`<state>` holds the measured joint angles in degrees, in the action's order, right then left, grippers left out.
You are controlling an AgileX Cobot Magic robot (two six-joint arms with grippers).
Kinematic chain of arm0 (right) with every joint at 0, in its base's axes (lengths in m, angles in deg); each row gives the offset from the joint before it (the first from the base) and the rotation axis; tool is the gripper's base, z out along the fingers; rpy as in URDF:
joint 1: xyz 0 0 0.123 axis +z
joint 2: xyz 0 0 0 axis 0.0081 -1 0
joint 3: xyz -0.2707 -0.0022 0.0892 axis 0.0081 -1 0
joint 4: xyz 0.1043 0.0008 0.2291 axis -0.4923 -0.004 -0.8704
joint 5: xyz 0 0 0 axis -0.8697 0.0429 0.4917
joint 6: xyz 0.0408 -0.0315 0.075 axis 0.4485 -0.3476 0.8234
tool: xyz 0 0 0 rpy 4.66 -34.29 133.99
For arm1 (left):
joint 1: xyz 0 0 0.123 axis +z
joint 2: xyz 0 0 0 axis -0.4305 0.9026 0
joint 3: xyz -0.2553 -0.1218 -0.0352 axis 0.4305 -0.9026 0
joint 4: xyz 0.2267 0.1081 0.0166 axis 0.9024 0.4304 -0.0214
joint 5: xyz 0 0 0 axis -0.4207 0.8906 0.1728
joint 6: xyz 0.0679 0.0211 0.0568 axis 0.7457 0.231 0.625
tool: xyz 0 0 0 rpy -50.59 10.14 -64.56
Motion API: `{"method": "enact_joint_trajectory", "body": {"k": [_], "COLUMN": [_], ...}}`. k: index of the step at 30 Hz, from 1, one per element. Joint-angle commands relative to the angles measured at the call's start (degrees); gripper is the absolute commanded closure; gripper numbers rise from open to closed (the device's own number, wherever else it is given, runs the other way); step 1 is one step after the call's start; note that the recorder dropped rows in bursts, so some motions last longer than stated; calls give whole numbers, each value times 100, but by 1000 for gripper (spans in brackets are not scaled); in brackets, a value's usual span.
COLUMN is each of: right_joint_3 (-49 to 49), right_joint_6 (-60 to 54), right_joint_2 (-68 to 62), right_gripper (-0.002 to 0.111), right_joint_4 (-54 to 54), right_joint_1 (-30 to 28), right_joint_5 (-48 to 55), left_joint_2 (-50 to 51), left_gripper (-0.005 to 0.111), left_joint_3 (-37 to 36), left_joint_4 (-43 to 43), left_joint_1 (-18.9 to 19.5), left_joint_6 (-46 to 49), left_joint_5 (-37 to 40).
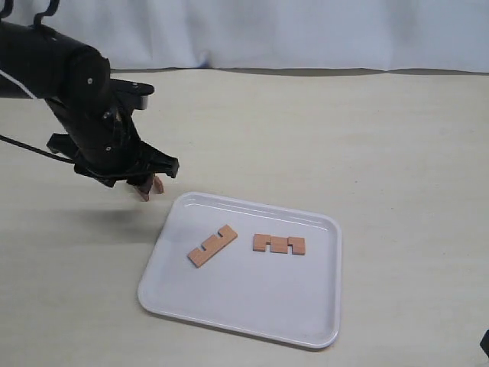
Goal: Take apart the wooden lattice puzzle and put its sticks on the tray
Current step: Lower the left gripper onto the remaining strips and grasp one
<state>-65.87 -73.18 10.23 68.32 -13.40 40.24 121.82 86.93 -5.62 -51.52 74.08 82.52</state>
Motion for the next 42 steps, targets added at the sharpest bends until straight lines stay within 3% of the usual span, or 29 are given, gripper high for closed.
{"method": "enact_joint_trajectory", "body": {"k": [1,12,20,24,27,29,32,34,39,42], "right_joint_3": [-9,-9,-9,-9,-9,-9,-9,-9,-9,-9], "right_joint_6": [21,21,21,21,21,21,21,21,21,21], "right_joint_2": [22,22,22,22,22,22,22,22,22,22], "right_gripper": [104,104,104,104,104,104,104,104,104,104], "right_joint_4": [-19,-19,-19,-19,-19,-19,-19,-19,-19,-19], "right_joint_1": [23,23,23,23,23,23,23,23,23,23], "right_joint_5": [-9,-9,-9,-9,-9,-9,-9,-9,-9,-9], "left_joint_2": [-30,459,571,571,571,571,571,571,622,773], "left_gripper": [54,54,54,65,65,64,40,33,32,32], "left_joint_3": [-223,-249,-249,-249,-249,-212,96,235,532,697], "left_joint_4": [278,1299,1313,1325,1676,1757,1603,1014,457,-166], "left_joint_1": [173,202,202,202,202,202,202,202,461,696], "left_joint_6": [-699,-1924,-2207,-2231,-2189,-1644,-812,256,1237,2457], "left_joint_5": [-646,-1176,-1690,-1654,-1255,-828,-223,-245,-13,161]}}
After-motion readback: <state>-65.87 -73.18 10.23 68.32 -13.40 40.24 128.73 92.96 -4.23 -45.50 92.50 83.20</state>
